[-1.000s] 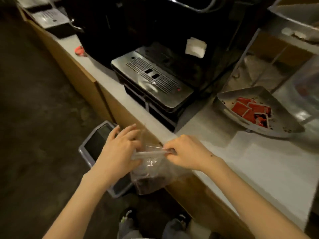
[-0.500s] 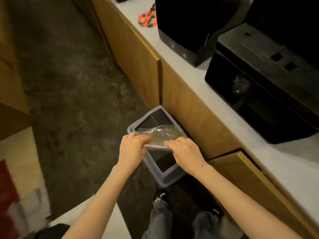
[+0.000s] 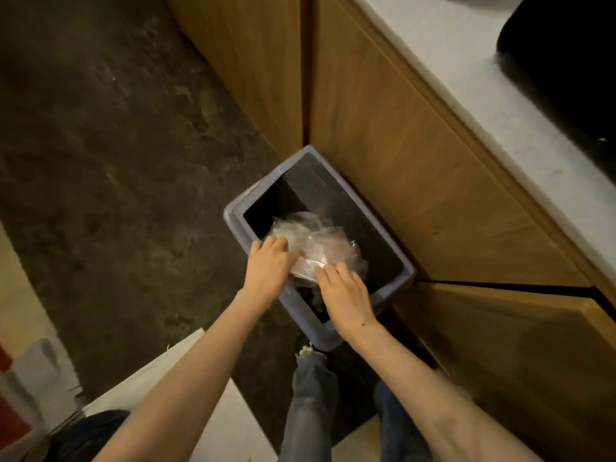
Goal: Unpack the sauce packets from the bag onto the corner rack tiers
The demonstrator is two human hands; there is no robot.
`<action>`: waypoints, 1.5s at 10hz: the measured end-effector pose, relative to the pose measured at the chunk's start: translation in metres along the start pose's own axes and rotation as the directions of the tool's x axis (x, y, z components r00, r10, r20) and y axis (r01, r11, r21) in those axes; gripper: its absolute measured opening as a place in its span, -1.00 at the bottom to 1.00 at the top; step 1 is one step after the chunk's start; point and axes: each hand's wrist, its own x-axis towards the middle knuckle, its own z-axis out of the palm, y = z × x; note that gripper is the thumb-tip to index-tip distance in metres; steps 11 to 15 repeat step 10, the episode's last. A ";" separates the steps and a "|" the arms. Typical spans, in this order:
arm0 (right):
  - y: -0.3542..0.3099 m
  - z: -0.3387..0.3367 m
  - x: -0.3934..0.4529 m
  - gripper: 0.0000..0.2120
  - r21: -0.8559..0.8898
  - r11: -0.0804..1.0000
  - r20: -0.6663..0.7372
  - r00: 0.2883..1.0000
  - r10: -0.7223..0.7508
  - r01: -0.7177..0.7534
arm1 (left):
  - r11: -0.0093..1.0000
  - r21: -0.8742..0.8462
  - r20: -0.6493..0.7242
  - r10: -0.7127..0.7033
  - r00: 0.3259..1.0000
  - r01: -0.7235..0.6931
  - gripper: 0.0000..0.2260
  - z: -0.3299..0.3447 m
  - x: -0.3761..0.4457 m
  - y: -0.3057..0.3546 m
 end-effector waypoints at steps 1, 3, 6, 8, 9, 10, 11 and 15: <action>-0.002 0.012 0.008 -0.71 0.098 0.995 0.109 0.994 0.003 -0.014 | 0.998 0.056 0.118 0.009 0.993 -0.016 -0.77 0.009 0.013 -0.001; -0.007 0.036 0.025 -0.70 0.295 0.940 0.340 0.938 0.063 -0.170 | 0.984 0.173 0.318 -0.026 0.948 -0.031 -0.68 0.010 0.033 0.006; -0.003 0.039 0.043 -0.62 0.523 0.642 0.659 0.744 0.113 -0.560 | 0.986 0.153 0.340 0.016 0.940 -0.072 -0.63 0.022 0.006 0.016; 0.003 0.000 0.031 -0.58 0.538 0.692 0.613 0.787 0.071 -0.481 | 0.996 0.065 0.332 0.033 0.943 -0.058 -0.62 0.016 -0.007 0.018; 0.004 -0.027 0.017 -0.60 0.505 0.780 0.507 0.859 0.080 -0.370 | 0.999 -0.033 0.261 0.030 0.965 -0.022 -0.61 -0.012 -0.010 0.026; 0.007 -0.052 0.000 -0.63 0.342 0.918 0.307 0.947 0.094 -0.202 | 0.993 -0.114 0.174 0.060 0.983 -0.041 -0.64 -0.040 -0.013 0.036; 0.007 -0.052 0.000 -0.63 0.342 0.918 0.307 0.947 0.094 -0.202 | 0.993 -0.114 0.174 0.060 0.983 -0.041 -0.64 -0.040 -0.013 0.036; 0.007 -0.052 0.000 -0.63 0.342 0.918 0.307 0.947 0.094 -0.202 | 0.993 -0.114 0.174 0.060 0.983 -0.041 -0.64 -0.040 -0.013 0.036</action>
